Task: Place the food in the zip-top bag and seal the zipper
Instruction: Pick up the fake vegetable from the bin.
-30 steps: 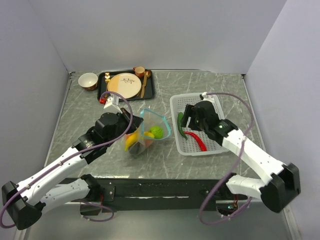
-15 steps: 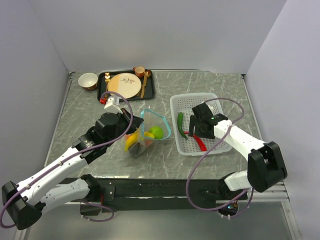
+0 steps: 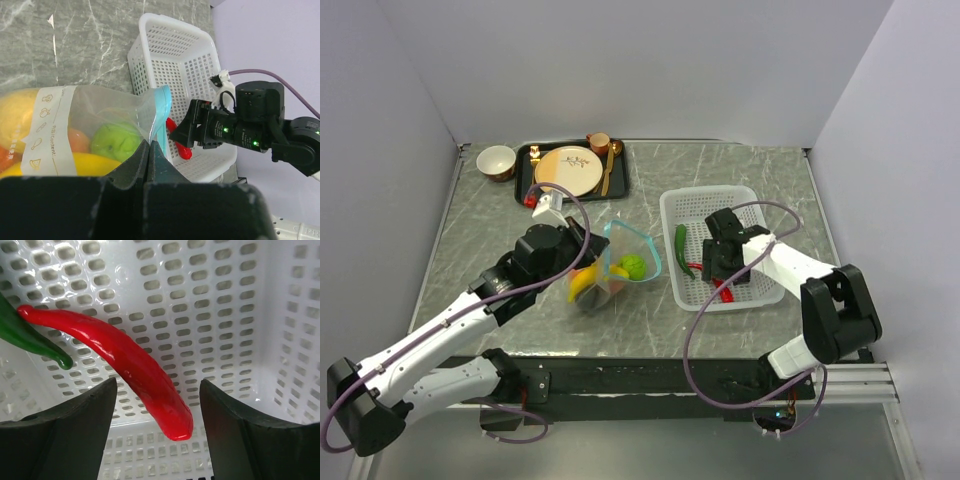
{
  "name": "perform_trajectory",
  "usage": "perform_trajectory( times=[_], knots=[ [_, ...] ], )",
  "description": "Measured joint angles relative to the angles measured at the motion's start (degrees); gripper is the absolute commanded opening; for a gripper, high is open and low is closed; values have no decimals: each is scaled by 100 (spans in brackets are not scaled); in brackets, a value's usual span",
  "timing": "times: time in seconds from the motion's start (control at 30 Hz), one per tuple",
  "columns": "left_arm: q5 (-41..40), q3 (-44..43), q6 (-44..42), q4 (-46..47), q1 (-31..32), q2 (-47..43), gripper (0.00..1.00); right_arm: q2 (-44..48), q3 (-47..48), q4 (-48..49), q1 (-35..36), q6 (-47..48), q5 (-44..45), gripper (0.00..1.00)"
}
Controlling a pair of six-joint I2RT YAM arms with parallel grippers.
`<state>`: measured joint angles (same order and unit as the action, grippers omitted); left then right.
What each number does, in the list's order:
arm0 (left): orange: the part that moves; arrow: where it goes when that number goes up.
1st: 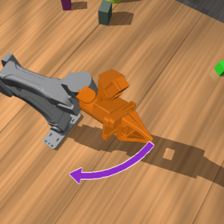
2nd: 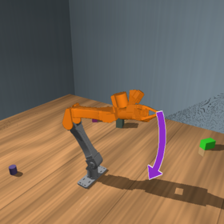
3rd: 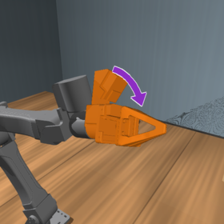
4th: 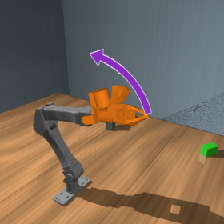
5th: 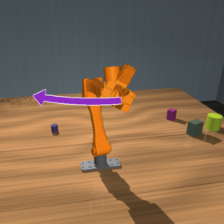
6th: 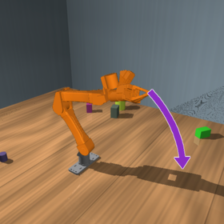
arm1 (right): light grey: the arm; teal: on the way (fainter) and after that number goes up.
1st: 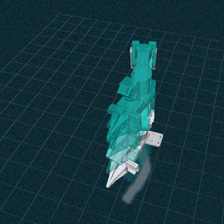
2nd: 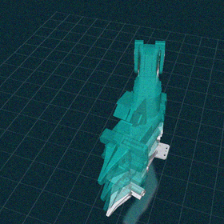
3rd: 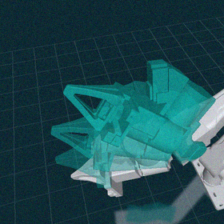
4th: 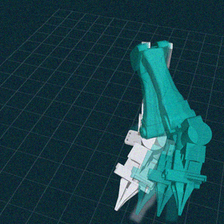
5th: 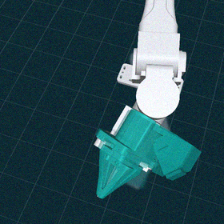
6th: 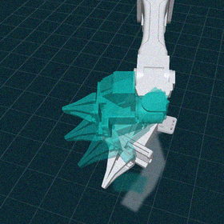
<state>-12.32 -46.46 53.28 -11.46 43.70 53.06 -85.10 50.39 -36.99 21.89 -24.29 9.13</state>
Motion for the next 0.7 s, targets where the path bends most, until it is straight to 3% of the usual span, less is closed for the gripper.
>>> perform_trajectory(
  times=[0.1, 0.23, 0.33, 0.57, 0.7],
  knots=[
    [-2, 22, 0, -7, 0, -31, 1, -83, -4, 15, -9, 39, -155, 61],
    [-4, 24, 2, -7, 0, -39, 1, -173, -4, 59, -13, 129, -299, 36],
    [-13, 33, 2, -15, 0, -68, 1, -264, -4, 92, -15, 142, -337, 25],
    [-87, 48, 2, -37, 0, -122, 1, -144, -4, 94, -17, 118, -352, 23],
    [-90, 94, 9, -35, 0, -144, 1, 380, 7, 94, -17, 66, -256, 23]
  ],
)
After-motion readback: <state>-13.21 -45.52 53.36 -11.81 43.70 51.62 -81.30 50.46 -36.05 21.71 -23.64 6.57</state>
